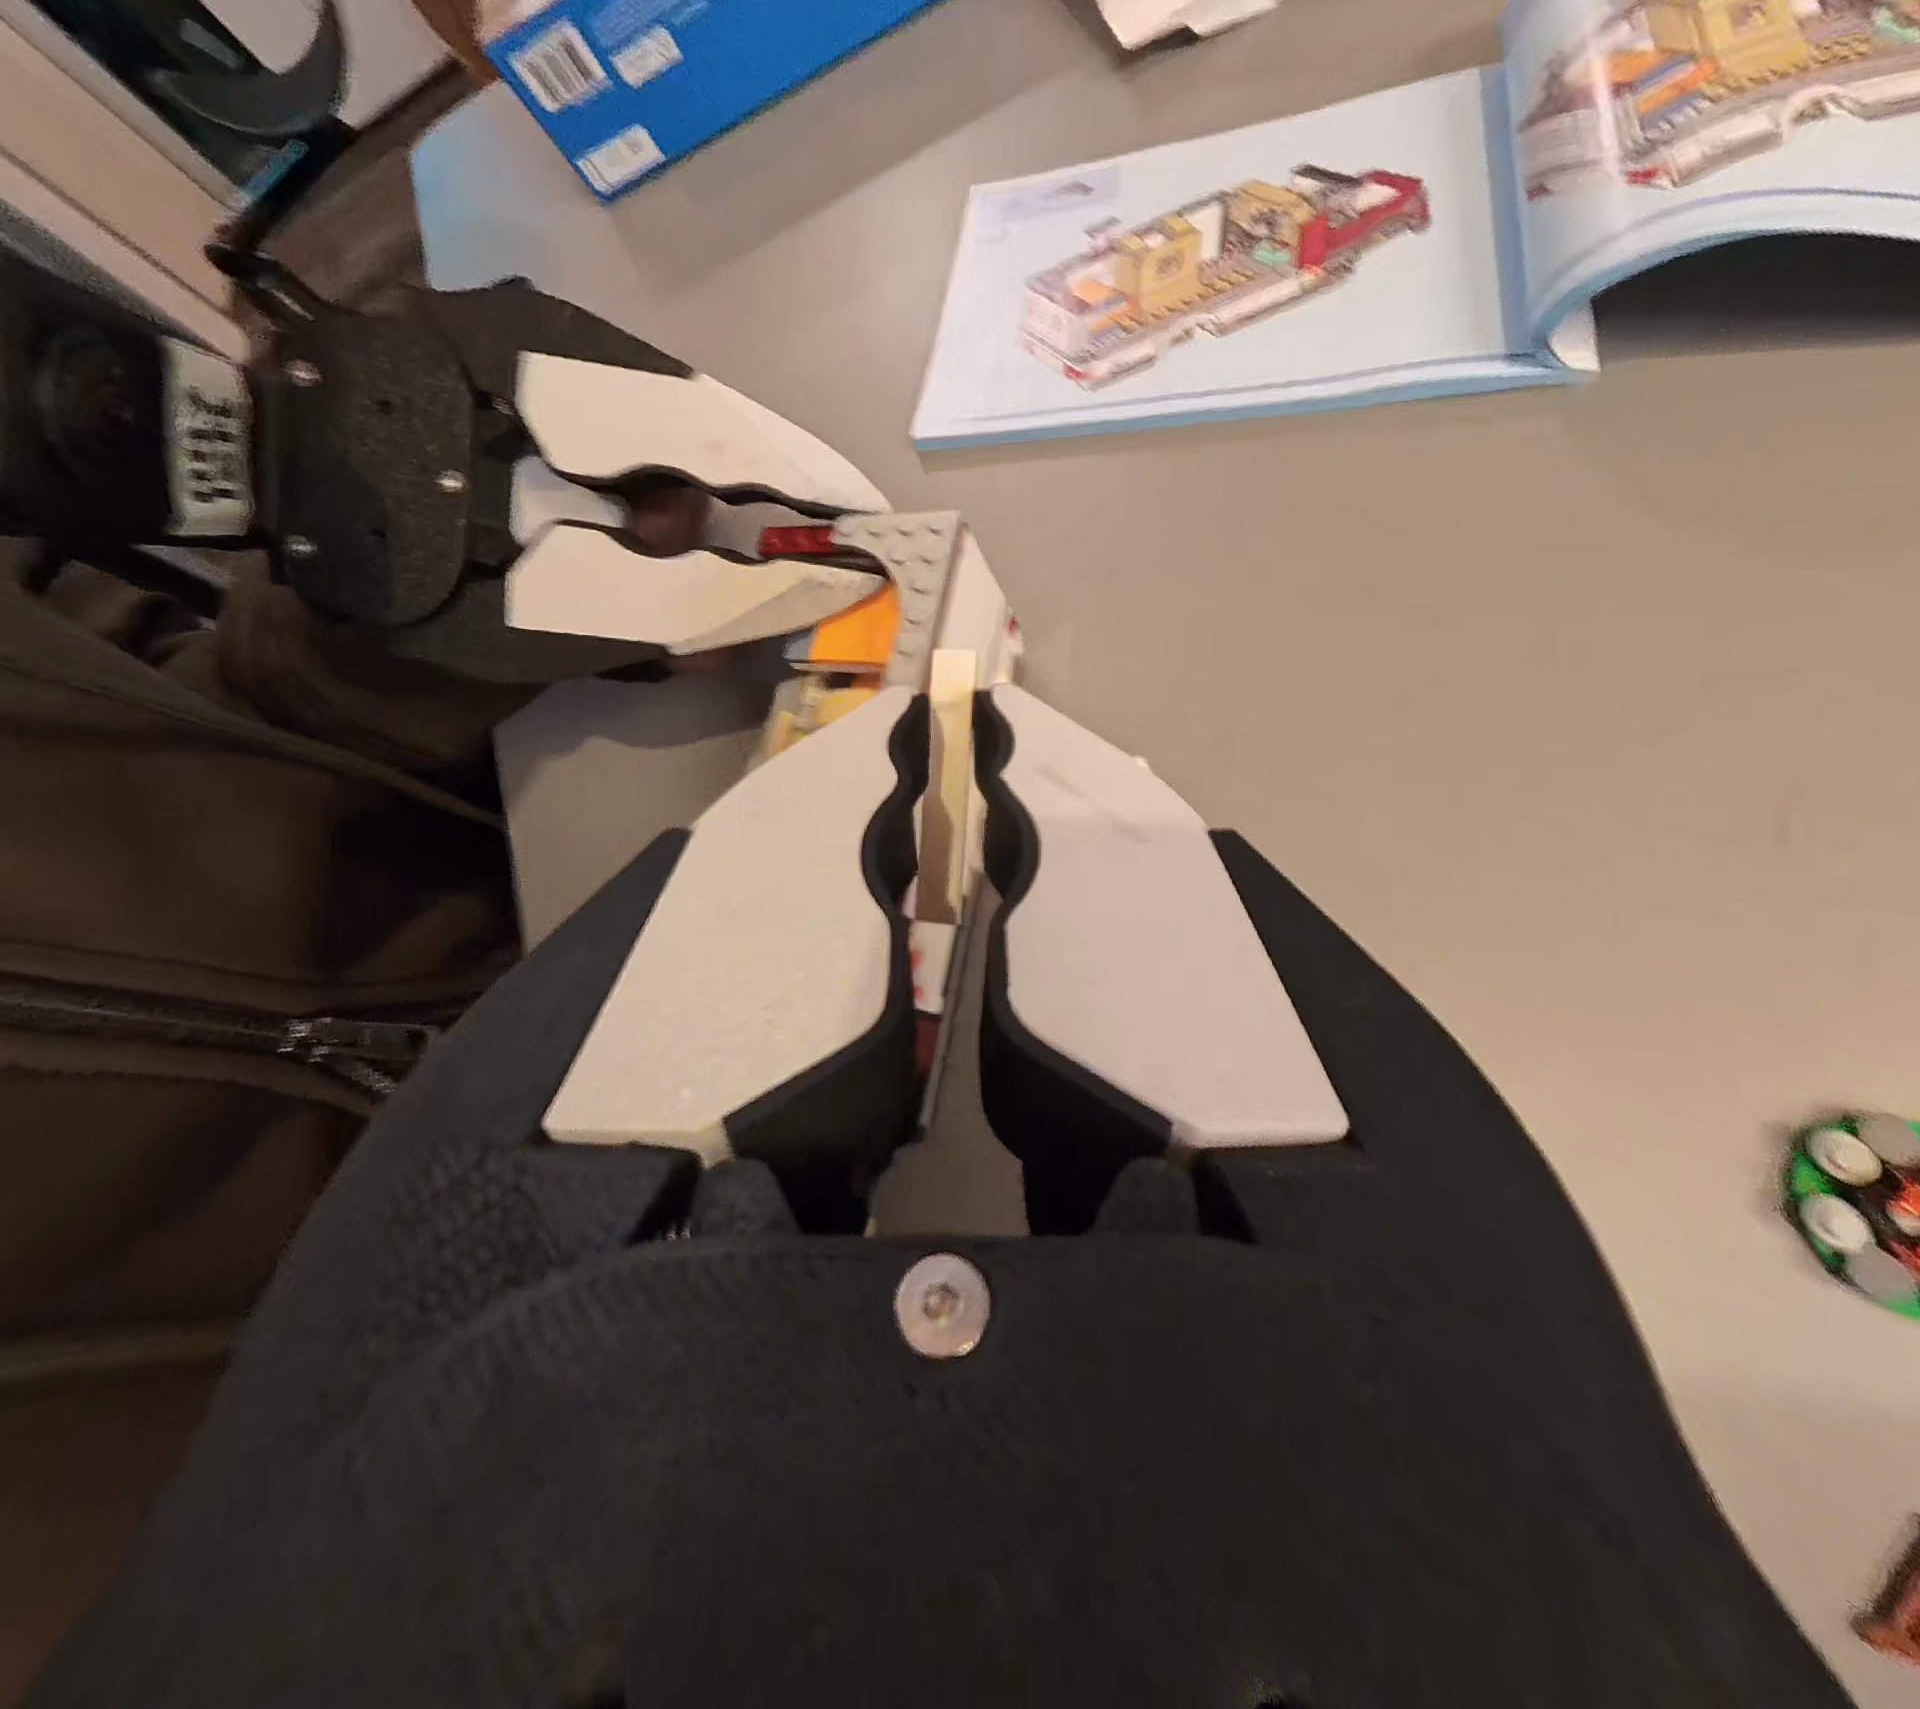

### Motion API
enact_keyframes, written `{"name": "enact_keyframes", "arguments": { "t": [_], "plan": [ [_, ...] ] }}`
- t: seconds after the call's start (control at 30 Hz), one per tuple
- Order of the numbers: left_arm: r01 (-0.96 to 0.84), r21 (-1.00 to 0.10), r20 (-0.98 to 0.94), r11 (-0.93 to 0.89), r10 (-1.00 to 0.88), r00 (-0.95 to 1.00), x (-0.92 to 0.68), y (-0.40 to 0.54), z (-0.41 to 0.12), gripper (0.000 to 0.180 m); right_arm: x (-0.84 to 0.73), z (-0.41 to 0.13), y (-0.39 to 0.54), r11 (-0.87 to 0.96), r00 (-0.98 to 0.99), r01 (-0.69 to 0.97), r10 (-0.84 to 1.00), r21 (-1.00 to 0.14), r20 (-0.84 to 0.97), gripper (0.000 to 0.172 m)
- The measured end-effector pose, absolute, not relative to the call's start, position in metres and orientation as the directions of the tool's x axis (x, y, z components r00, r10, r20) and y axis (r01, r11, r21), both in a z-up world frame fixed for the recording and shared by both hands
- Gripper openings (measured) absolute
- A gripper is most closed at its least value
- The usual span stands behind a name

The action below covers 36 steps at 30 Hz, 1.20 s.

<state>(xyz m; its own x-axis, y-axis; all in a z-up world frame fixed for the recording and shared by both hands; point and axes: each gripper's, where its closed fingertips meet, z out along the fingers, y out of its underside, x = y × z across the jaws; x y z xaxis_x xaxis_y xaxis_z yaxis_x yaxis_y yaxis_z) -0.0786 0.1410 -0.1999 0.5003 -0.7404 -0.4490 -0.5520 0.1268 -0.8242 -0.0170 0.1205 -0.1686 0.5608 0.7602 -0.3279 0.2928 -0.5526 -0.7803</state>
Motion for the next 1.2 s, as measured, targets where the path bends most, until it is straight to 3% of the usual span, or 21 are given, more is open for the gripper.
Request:
{"name": "enact_keyframes", "arguments": {
  "t": [0.27, 0.67, 1.2],
  "plan": [
    [-0.554, -0.822, -0.455, 0.131, -0.736, 0.501, -0.079, 0.14, -0.199, 0.011, 0.004, -0.219, 0.137, -0.636, 0.681, 0.394, 0.687, -0.663, -0.254, 0.013],
    [-0.567, -0.817, -0.47, 0.104, -0.691, 0.55, -0.087, 0.144, -0.198, 0.011, -0.002, -0.185, 0.1, -0.608, 0.613, 0.423, 0.738, -0.672, -0.282, 0.02],
    [-0.576, -0.816, -0.474, 0.054, -0.633, 0.612, -0.098, 0.147, -0.197, 0.011, -0.017, -0.185, 0.087, -0.607, 0.572, 0.473, 0.763, -0.639, -0.301, 0.028]
  ]
}}
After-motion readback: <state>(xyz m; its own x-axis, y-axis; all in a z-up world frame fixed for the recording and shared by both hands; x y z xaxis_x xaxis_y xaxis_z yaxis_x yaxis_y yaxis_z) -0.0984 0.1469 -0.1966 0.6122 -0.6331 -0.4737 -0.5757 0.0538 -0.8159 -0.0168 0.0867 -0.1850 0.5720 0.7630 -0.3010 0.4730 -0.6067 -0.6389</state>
